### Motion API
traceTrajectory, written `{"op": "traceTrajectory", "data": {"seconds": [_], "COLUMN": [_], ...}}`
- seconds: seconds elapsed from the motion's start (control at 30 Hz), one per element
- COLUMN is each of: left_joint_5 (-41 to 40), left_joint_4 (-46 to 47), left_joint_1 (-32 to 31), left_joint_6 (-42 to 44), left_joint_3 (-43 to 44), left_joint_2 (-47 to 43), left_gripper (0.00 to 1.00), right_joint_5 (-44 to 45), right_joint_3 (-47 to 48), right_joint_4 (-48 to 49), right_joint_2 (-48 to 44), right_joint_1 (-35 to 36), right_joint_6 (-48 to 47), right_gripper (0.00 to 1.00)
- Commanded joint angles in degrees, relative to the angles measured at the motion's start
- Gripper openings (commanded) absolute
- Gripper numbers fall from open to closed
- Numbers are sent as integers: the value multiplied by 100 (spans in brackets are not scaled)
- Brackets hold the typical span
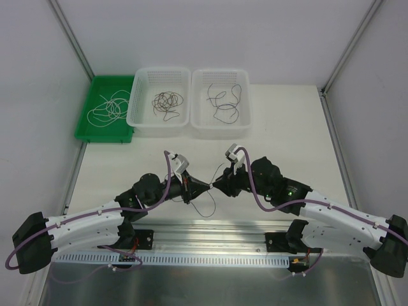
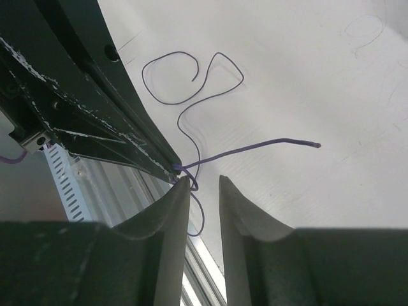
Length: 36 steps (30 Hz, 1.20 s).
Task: Untangle the cables
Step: Untie the cable.
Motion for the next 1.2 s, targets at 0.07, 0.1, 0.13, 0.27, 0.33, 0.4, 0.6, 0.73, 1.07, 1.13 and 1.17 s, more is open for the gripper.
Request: {"op": "traceTrajectory", "data": {"seconds": [0.07, 0.1, 0.13, 0.27, 0.33, 0.4, 0.6, 0.73, 1.07, 1.13, 1.17], "left_joint_5": [308, 369, 431, 572, 598, 581, 176, 168, -122, -149, -149], "left_joint_4": [219, 246, 272, 439, 465, 448, 369, 562, 1511, 1564, 1590], "left_joint_1": [24, 24, 24, 24, 24, 24, 24, -20, -389, -407, -407], "left_joint_6": [-139, -130, -113, -86, -25, 106, 450, 538, 555, 564, 556], "left_joint_3": [294, 312, 321, 303, 286, 259, -48, -136, -93, -49, -22], "left_joint_2": [-31, -14, 12, 65, 127, 101, -259, -181, 925, 1023, 1093], "left_gripper": [0, 0, 0, 0, 0, 14, 56, 59, 50, 46, 40], "right_joint_5": [-149, -227, -280, -570, -571, -396, 96, 342, 747, 782, 817], "right_joint_3": [12, -5, -40, -58, -67, -41, 74, 65, -5, 3, -14], "right_joint_4": [293, 371, 407, 522, 539, 417, 73, 73, 302, 302, 302], "right_joint_2": [-31, -48, -48, -48, -66, -127, -382, -558, -488, -523, -540], "right_joint_1": [3, 3, 3, 3, 3, -5, 3, 12, 214, 232, 232], "right_joint_6": [-122, -122, -122, -140, -114, -70, 80, 369, 642, 642, 633], "right_gripper": [29, 29, 29, 21, 1, 1, 1, 1, 1, 1, 1]}}
